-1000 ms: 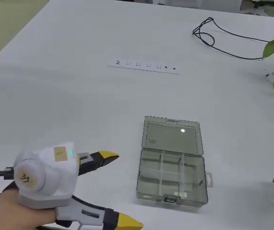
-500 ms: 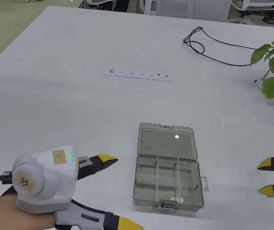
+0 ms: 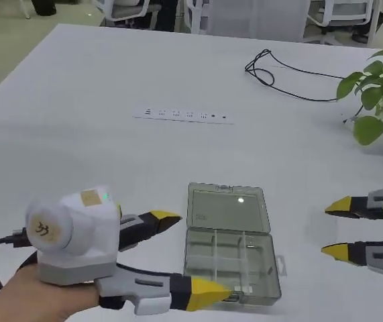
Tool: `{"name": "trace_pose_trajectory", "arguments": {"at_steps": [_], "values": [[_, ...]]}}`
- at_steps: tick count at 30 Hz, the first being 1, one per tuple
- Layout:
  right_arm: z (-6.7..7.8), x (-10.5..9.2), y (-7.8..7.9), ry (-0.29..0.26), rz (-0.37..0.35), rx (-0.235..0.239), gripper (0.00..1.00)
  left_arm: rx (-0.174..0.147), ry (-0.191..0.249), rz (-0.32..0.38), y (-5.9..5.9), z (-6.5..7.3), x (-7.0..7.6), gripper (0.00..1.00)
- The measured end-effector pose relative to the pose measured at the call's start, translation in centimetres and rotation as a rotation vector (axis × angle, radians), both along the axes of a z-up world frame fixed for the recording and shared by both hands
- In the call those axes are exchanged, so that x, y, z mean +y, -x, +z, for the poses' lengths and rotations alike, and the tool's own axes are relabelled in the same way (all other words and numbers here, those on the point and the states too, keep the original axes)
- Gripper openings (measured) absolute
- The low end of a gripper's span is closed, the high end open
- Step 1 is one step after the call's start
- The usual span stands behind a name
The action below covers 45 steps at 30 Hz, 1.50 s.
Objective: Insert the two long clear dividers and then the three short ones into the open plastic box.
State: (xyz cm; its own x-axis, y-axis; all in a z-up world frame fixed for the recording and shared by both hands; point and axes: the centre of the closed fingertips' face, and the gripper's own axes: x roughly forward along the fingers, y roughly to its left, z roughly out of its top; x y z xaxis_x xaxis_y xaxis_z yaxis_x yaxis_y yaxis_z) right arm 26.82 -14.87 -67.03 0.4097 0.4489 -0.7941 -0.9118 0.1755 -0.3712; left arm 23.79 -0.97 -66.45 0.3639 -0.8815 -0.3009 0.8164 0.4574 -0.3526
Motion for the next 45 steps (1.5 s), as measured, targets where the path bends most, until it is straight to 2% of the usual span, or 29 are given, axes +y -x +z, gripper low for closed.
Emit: {"name": "trace_pose_trajectory", "arguments": {"at_steps": [2, 3, 4, 7, 9, 10, 11, 12, 13, 15, 19, 22, 24, 30, 35, 38, 45], "values": [[0.8, 0.9, 0.3, -0.013, 0.003, -0.015, 0.32, 0.040, 0.047, 0.012, -0.1, 0.7, -0.7, 0.78], [1.2, 1.3, 0.4, -0.017, 0.006, -0.026, 0.32, 0.084, 0.065, 0.033, -0.2, 0.8, -1.0, 0.77], [1.4, 1.6, 0.6, -0.019, 0.007, -0.032, 0.32, 0.109, 0.084, 0.037, -0.2, 1.1, -1.2, 0.76], [1.9, 2.4, 1.0, -0.007, 0.026, -0.060, 0.32, 0.139, 0.129, 0.044, -0.3, 1.8, -2.1, 0.72], [2.1, 2.8, 1.2, 0.008, 0.035, -0.080, 0.32, 0.182, 0.144, 0.051, -0.3, 1.9, -2.5, 0.70], [2.3, 3.1, 1.5, 0.006, 0.038, -0.083, 0.32, 0.191, 0.156, 0.056, -0.4, 2.1, -2.8, 0.68], [2.4, 3.3, 1.6, 0.004, 0.039, -0.086, 0.32, 0.183, 0.169, 0.057, -0.4, 2.3, -3.0, 0.68], [2.5, 3.6, 1.8, 0.006, 0.044, -0.095, 0.32, 0.195, 0.174, 0.063, -0.4, 2.4, -3.2, 0.66], [2.5, 3.7, 1.9, 0.014, 0.050, -0.101, 0.32, 0.230, 0.179, 0.073, -0.4, 2.3, -3.4, 0.63], [2.6, 3.9, 2.1, 0.034, 0.061, -0.119, 0.32, 0.248, 0.214, 0.075, -0.4, 2.6, -3.8, 0.59], [2.7, 4.5, 2.7, 0.042, 0.072, -0.125, 0.32, 0.307, 0.247, 0.089, -0.4, 2.6, -4.4, 0.52], [2.8, 5.0, 3.1, 0.054, 0.086, -0.133, 0.32, 0.311, 0.234, 0.078, -0.2, 2.3, -5.0, 0.48], [2.7, 5.2, 3.2, 0.065, 0.094, -0.136, 0.32, 0.332, 0.243, 0.072, 0.0, 2.3, -5.4, 0.46], [2.8, 6.0, 3.6, 0.079, 0.109, -0.141, 0.32, 0.374, 0.270, 0.057, 0.3, 2.3, -6.3, 0.29], [2.9, 6.6, 3.8, 0.084, 0.126, -0.144, 0.32, 0.389, 0.279, 0.055, 0.5, 2.2, -6.7, 0.18], [3.0, 6.7, 3.9, 0.090, 0.132, -0.145, 0.32, 0.386, 0.272, 0.048, 0.6, 2.0, -6.8, 0.10], [2.9, 7.0, 4.1, 0.096, 0.146, -0.141, 0.32, 0.389, 0.272, 0.028, 0.9, 2.0, -7.0, 0.03]]}}
